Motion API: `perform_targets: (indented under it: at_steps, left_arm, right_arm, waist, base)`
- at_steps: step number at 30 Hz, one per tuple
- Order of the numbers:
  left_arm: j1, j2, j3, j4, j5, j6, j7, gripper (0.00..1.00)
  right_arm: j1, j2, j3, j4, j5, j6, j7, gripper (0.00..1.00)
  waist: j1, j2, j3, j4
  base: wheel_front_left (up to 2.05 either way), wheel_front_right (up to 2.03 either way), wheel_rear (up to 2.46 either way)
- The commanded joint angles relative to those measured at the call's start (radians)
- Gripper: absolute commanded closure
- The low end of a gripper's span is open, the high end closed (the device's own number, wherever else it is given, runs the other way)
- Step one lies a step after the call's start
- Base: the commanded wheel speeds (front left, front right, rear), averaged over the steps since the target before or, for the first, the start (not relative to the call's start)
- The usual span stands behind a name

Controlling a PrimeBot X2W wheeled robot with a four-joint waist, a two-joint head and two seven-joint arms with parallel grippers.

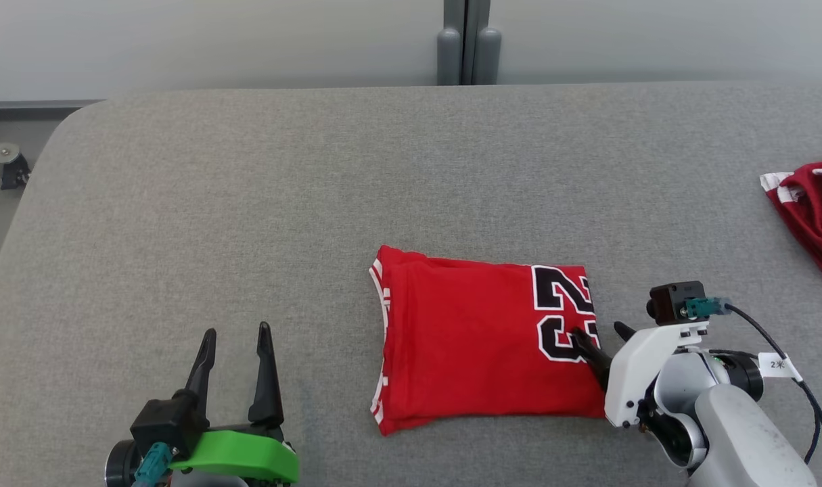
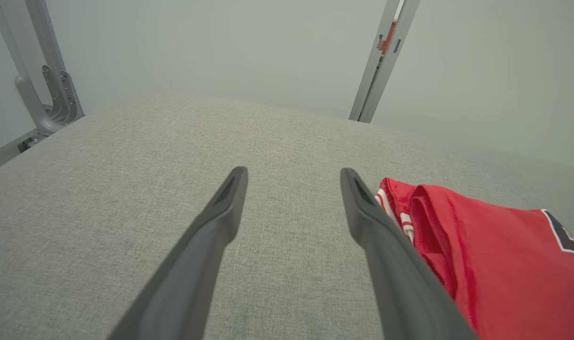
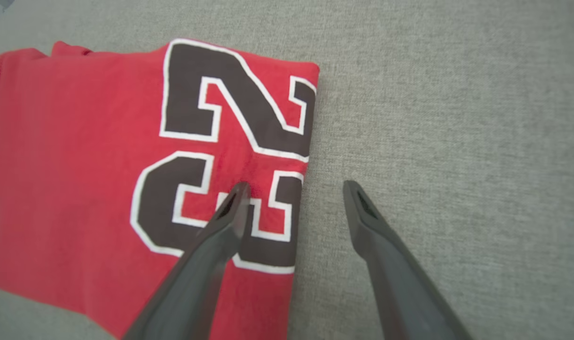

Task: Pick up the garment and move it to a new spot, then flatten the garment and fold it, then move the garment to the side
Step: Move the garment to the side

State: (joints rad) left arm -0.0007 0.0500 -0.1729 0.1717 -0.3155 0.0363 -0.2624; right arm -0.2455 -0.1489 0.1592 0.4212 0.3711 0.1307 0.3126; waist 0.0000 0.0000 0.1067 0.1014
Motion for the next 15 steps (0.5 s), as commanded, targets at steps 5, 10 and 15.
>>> perform_targets:
  at_steps: [5, 10, 15]
  left_arm:
    - [-0.024, 0.002, -0.007, 0.0, -0.016, 0.009, -0.003, 0.0]
    - [-0.032, 0.002, -0.002, -0.007, -0.018, 0.012, -0.003, 0.0]
    - [-0.042, 0.002, 0.006, -0.014, 0.005, 0.006, -0.003, 0.0]
  right_arm:
    - [-0.039, -0.046, 0.035, 0.029, 0.065, 0.0, 0.082, 0.0]
    - [-0.063, -0.049, 0.061, 0.064, 0.113, 0.0, 0.12, 0.13]
    - [-0.105, -0.042, 0.093, 0.083, 0.128, 0.0, 0.09, 1.0]
  waist:
    - [0.0, 0.0, 0.035, 0.052]
    - [0.0, 0.0, 0.051, 0.054]
    - [0.0, 0.0, 0.074, 0.019]
  base:
    - [0.0, 0.0, 0.0]
    - [0.0, 0.0, 0.0]
    - [0.0, 0.0, 0.0]
